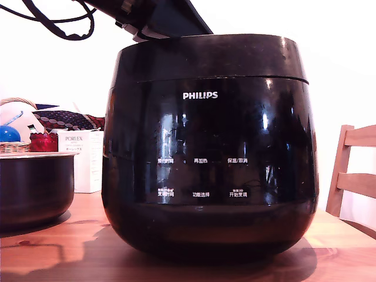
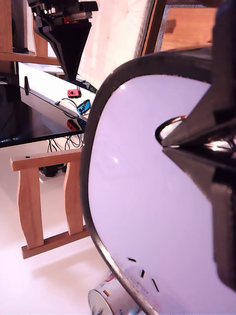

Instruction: Open the rice cooker by pressing the large metal button on the top of its lid with medium force

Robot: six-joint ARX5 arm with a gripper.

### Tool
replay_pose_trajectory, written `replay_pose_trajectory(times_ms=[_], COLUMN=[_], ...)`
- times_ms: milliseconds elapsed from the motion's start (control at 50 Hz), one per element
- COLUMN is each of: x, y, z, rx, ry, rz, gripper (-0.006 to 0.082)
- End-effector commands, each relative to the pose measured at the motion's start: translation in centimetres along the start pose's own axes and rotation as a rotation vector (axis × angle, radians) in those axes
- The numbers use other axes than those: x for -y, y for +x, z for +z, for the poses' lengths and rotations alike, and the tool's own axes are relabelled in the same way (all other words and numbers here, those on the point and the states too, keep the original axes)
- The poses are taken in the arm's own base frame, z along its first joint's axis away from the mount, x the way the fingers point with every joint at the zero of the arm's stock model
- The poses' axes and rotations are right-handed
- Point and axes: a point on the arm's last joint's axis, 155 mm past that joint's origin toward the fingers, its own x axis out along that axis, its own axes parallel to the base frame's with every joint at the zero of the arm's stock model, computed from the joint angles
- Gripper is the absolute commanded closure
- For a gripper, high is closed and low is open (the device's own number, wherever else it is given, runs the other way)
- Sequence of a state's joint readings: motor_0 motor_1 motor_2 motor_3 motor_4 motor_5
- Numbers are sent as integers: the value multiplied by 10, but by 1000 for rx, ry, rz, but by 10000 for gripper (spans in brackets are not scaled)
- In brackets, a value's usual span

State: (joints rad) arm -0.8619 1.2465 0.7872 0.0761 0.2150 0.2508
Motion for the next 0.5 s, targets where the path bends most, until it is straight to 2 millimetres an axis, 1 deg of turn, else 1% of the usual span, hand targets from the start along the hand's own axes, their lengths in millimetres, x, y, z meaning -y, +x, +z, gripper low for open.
replay_pose_trajectory(times_ms=[0, 40, 140, 220, 280, 360, 480], x=[15, 13, 9, 2, -4, -17, -34], y=[11, 11, 7, -1, -8, -20, -37], z=[-83, -73, -42, -17, -2, 12, 24], rx=[-214, -179, -68, 19, 70, 117, 156], ry=[-50, -50, -77, -93, -104, -106, -105], rz=[-39, -34, -17, 6, 30, 87, 165], gripper=[788, 788, 788, 788, 788, 788, 788])
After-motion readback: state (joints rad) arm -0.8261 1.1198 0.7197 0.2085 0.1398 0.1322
